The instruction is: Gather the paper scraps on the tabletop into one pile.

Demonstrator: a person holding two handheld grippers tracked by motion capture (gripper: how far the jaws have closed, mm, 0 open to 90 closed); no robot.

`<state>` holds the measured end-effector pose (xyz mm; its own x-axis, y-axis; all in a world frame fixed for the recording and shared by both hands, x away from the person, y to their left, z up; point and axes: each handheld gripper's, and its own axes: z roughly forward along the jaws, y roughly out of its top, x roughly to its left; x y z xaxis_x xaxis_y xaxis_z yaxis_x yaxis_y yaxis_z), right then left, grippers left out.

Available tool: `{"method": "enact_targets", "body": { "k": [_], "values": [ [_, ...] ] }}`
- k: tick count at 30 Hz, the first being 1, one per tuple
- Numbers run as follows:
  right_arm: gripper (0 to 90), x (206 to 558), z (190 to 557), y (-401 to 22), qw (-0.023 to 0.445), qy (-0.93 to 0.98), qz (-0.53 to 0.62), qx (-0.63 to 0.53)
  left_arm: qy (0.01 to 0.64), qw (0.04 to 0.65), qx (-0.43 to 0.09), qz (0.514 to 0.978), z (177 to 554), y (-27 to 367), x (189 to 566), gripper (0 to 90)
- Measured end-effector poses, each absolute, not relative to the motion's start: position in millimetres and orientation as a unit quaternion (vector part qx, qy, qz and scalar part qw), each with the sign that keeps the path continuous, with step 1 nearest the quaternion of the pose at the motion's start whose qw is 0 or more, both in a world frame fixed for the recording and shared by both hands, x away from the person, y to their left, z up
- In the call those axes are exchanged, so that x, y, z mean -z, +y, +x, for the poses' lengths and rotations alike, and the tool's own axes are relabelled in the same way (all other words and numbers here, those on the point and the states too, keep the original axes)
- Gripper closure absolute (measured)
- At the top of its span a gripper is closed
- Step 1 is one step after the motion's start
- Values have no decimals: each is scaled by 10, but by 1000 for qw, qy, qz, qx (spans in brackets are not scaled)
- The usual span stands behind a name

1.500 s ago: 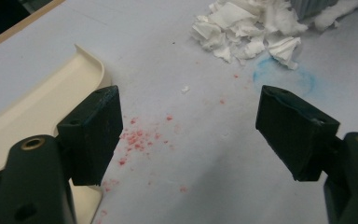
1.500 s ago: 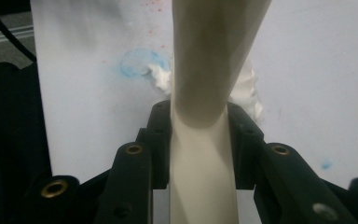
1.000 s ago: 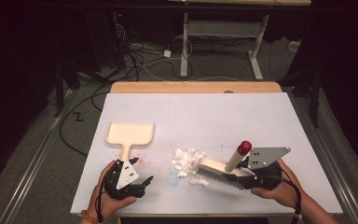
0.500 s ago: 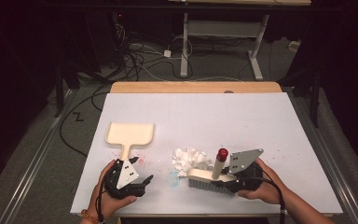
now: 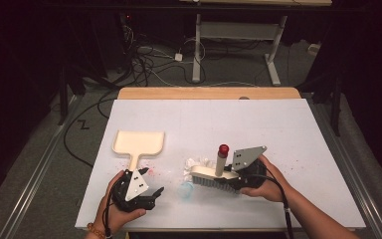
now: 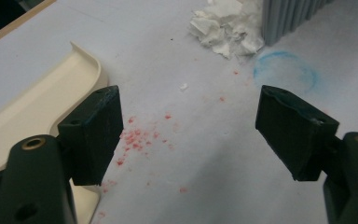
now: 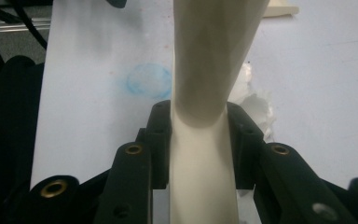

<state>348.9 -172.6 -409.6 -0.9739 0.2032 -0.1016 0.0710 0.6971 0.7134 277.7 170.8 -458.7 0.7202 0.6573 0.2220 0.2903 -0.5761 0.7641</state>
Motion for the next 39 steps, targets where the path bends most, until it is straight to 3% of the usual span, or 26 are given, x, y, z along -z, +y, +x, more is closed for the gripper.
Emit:
{"method": "enact_targets", "body": {
  "k": [12,19,21,24,28,39],
  "values": [
    [672,3729,3324,-1908,104,896,80,-425,279,364,-249,853,2770,1719,4594,224],
    [672,3563,3379,-2122,157,880,162,-418,279,364,-248,853,2785,1708,4597,224],
    [672,3637,3452,-2160,201,874,217,-386,279,363,-248,854,2785,1704,4598,224],
    [672,3741,3521,-2160,216,866,262,-366,280,364,-247,853,2785,1705,4596,224],
    [672,4020,3605,-2014,218,860,320,-331,280,364,-247,854,2780,1704,4595,224],
    [672,4142,3453,-1467,228,859,315,-333,277,365,-247,854,2766,1716,4591,224]
  ]
}}
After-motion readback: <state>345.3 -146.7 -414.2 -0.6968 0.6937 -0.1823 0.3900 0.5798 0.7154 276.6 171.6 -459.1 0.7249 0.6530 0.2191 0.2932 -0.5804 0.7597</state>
